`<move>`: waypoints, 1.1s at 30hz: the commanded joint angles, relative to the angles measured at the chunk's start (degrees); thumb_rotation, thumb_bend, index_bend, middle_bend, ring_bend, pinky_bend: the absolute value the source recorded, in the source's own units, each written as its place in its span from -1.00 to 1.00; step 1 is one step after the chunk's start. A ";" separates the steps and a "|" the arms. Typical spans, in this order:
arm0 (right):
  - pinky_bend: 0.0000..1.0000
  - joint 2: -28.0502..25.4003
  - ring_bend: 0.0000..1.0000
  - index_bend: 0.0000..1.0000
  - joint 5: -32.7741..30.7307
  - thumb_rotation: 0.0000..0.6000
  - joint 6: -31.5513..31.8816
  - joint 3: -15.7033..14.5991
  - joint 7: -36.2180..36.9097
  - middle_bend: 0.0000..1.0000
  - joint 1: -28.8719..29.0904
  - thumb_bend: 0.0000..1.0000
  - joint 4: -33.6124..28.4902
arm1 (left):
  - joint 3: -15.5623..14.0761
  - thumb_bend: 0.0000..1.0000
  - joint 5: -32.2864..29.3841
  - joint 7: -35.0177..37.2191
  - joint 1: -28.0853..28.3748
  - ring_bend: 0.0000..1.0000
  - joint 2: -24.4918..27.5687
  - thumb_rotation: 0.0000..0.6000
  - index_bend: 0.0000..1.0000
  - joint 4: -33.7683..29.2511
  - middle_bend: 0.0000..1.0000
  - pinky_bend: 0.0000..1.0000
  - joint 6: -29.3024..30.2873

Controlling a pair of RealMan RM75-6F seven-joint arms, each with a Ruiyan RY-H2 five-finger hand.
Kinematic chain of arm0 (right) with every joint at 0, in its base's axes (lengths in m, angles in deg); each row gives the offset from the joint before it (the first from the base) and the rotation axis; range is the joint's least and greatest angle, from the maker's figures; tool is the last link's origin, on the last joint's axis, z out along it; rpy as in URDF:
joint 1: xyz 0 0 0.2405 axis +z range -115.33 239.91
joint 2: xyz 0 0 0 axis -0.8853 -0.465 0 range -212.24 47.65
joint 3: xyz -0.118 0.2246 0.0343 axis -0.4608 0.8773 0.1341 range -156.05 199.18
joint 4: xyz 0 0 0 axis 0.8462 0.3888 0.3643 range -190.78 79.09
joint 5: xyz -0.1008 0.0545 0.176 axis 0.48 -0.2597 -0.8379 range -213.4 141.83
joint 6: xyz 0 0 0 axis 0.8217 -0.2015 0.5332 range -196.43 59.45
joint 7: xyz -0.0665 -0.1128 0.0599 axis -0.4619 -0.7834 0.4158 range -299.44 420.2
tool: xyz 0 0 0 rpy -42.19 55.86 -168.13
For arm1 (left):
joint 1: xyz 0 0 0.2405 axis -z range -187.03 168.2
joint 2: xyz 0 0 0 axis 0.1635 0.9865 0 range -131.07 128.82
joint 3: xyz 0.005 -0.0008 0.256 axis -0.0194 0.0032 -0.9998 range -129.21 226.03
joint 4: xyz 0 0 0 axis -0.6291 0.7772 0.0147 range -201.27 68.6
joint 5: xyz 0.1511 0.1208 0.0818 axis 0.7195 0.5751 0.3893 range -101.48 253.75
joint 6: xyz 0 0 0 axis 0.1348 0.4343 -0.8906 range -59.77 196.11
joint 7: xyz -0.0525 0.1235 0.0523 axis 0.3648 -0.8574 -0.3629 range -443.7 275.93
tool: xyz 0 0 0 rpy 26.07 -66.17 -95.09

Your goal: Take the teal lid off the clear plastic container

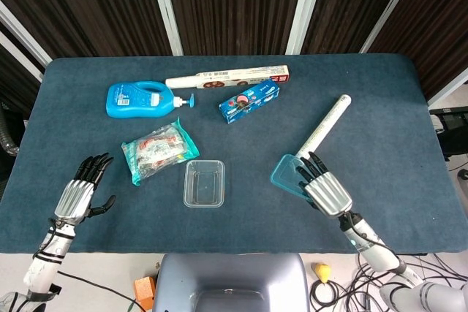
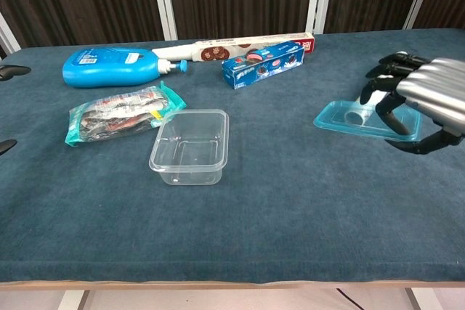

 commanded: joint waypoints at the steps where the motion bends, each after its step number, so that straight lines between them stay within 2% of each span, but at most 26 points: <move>1: -0.83 3.32 -0.80 0.04 -0.09 1.00 -1.37 -0.91 2.09 -0.44 -0.78 -0.01 3.59 | -0.26 -0.33 0.20 -0.51 -0.18 -1.00 -0.18 1.00 -1.00 -0.10 -1.00 -1.00 -0.25; 4: -0.90 4.16 -0.90 -0.41 -1.17 1.00 -3.80 -1.10 2.66 -0.55 -0.79 -0.04 4.08 | -0.41 -0.33 0.10 -0.68 -0.41 -1.00 -0.33 1.00 -1.00 -0.04 -1.00 -1.00 -0.61; 6: -0.97 3.76 -0.98 -0.78 -1.81 1.00 -5.07 -1.20 1.96 -0.66 -0.87 -0.19 3.19 | -0.53 -0.33 0.20 -0.64 -0.64 -1.00 -0.18 1.00 -1.00 -0.21 -1.00 -1.00 -0.54; 8: -1.00 2.75 -1.00 -0.97 -2.33 1.00 -5.69 -1.20 1.17 -0.75 -1.06 -0.38 1.39 | -0.59 -0.34 0.44 -0.69 -0.79 -1.00 0.17 1.00 -1.00 -0.55 -1.00 -1.00 -0.27; 11: -1.00 -0.21 -1.00 -1.00 -2.68 1.00 -5.95 -1.37 0.26 -0.84 -1.45 -0.59 -3.04 | -0.54 -0.34 0.85 -0.73 -1.10 -1.00 0.98 1.00 -1.00 -1.52 -1.00 -1.00 0.60; 15: -1.00 -5.88 -1.00 -1.00 -2.86 1.00 -6.51 -2.16 -0.96 -0.91 -1.95 -0.73 -10.82 | -0.68 -0.35 1.39 -0.60 -1.42 -1.00 2.59 1.00 -1.00 -3.78 -1.00 -1.00 1.24; 19: -1.00 -13.13 -1.00 -1.00 -2.16 1.00 -5.95 -3.52 -3.34 -0.97 -2.88 -0.77 -19.24 | -1.66 -0.37 2.03 -1.13 -1.93 -1.00 5.21 1.00 -1.00 -7.67 -1.00 -1.00 1.01; 24: -1.00 -23.96 -1.00 -1.00 -1.68 1.00 -3.14 -5.10 -5.65 -1.00 -5.23 -0.78 -30.51 | -3.75 -0.37 2.70 -4.77 -2.99 -1.00 11.07 1.00 -1.00 -15.55 -1.00 -1.00 0.18; 26: -1.00 -28.39 -1.00 -1.00 -1.86 1.00 -0.05 -6.04 -6.95 -1.00 -7.69 -0.78 -34.55 | -4.90 -0.35 2.61 -7.58 -3.78 -1.00 14.45 1.00 -1.00 -20.12 -1.00 -1.00 -0.17; 29: -1.00 -34.03 -1.00 -1.00 -1.60 1.00 8.04 -7.97 -8.97 -1.00 -13.91 -0.78 -39.00 | -6.66 -0.33 2.08 -15.44 -5.78 -1.00 19.85 1.00 -1.00 -28.38 -1.00 -1.00 0.40; 31: -1.00 -34.54 -1.00 -1.00 -1.07 1.00 15.35 -8.58 -6.46 -1.00 -19.07 -0.78 -38.28 | -7.99 -0.33 2.35 -20.93 -7.93 -1.00 22.11 1.00 -1.00 -32.88 -1.00 -1.00 2.28; 33: -1.00 -32.53 -1.00 -1.00 -1.00 1.00 21.50 -8.39 -1.47 -1.00 -23.51 -0.78 -34.13 | -8.99 -0.32 2.94 -24.85 -10.26 -1.00 22.62 1.00 -1.00 -35.41 -1.00 -1.00 4.71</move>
